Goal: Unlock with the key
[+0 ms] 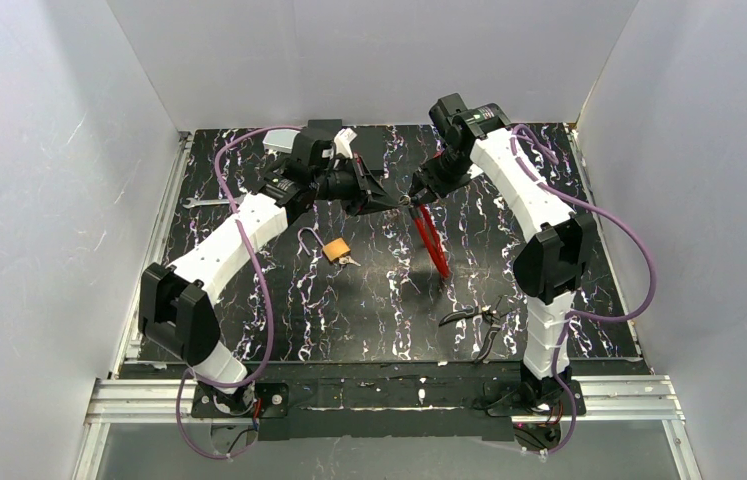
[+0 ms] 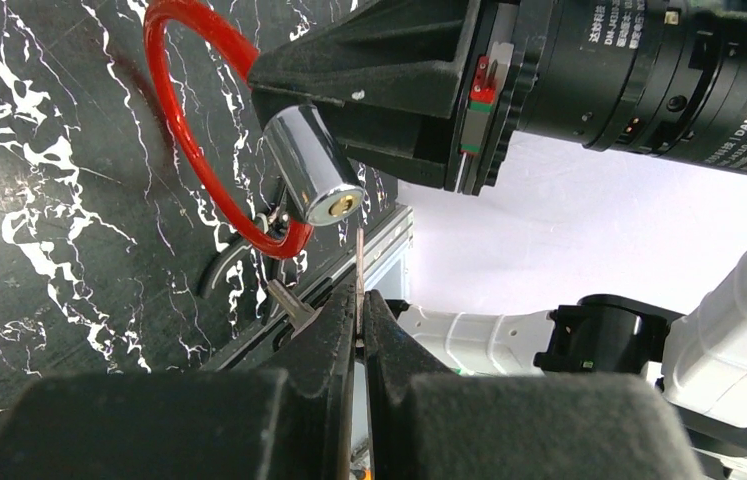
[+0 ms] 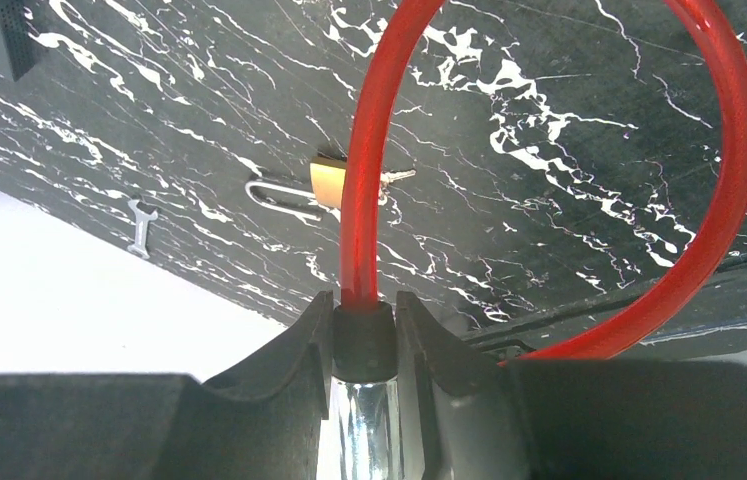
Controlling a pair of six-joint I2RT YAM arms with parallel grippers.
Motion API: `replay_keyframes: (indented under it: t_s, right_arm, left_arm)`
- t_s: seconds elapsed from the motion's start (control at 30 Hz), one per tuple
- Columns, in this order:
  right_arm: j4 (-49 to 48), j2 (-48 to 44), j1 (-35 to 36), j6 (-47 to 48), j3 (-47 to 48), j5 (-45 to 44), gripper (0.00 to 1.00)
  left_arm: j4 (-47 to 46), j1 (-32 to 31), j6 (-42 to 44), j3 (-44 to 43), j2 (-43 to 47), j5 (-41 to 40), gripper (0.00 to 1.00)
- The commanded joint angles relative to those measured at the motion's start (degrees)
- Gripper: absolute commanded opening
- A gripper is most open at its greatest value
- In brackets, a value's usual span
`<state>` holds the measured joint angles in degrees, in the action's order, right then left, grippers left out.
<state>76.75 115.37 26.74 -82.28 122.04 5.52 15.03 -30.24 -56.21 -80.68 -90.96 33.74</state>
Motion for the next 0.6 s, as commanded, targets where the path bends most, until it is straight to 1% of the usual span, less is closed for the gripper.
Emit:
replay_keyframes:
  t_s: [0.0, 0.57]
  right_arm:
    - [1.0, 0.1, 0.0, 0.2, -0.1, 1.5, 0.01]
    - [0.7, -0.3, 0.0, 1.5, -1.7, 0.7, 0.01]
  left_arm:
    - [0.9, -0.4, 1.7, -2.5, 0.0, -0.3, 0.0]
    - [2.1, -0.6, 2.9, -1.3, 0.0, -1.7, 0.0]
